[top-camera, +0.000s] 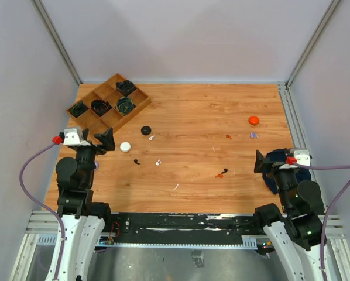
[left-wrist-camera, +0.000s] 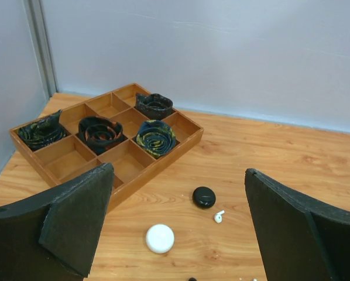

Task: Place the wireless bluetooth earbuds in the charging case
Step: Pick up the charging case at the center of the board.

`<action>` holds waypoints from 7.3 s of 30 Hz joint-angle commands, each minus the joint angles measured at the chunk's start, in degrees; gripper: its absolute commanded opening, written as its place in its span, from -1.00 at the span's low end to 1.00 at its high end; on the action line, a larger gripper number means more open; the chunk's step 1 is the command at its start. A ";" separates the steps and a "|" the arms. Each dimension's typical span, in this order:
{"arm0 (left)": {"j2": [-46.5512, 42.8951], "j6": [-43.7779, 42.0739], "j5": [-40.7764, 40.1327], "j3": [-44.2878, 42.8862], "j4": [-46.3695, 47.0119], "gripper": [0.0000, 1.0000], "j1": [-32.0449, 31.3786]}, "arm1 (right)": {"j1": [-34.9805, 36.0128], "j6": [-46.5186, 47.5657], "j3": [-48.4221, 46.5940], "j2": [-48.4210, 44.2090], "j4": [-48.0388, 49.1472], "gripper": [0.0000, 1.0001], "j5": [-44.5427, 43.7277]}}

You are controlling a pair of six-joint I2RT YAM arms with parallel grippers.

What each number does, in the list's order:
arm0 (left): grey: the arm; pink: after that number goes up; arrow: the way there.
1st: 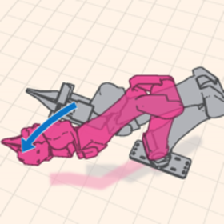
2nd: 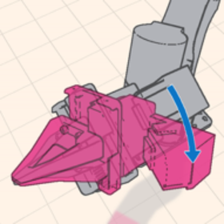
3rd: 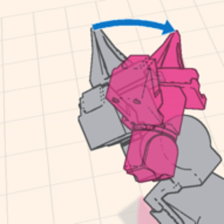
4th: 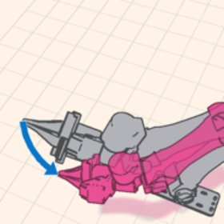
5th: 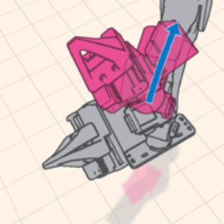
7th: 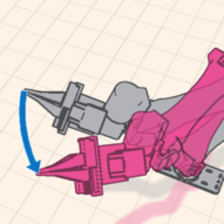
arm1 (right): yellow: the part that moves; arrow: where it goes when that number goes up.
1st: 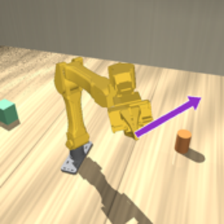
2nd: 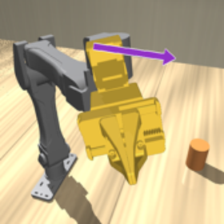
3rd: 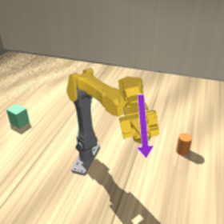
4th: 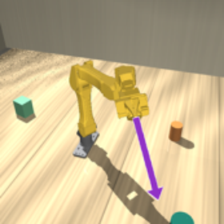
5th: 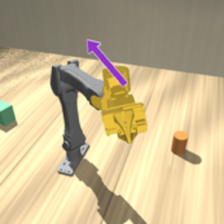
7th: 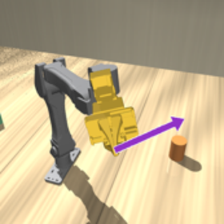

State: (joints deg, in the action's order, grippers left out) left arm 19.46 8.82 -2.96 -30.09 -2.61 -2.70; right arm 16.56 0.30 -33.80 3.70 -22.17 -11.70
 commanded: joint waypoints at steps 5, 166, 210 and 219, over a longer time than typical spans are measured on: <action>0.72 0.85 -1.11 -0.98 0.35 0.99 0.59 | -1.52 0.42 -0.47 -0.81 2.11 0.97 0.98; 40.23 72.03 -9.32 6.54 32.68 -0.16 -28.83 | 34.39 -6.76 -5.51 74.78 70.09 0.54 12.98; 36.05 67.67 -10.05 10.01 39.02 0.59 -30.10 | 36.29 2.60 -17.47 79.56 57.09 -0.64 18.85; 29.00 44.13 -7.39 12.00 45.50 0.78 -30.08 | 35.12 8.45 -23.36 69.63 26.69 -0.63 24.10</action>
State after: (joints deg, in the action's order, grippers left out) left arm 51.09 67.16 -11.92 -17.98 37.52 -32.40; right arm 52.45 4.40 -53.58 77.10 21.12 8.40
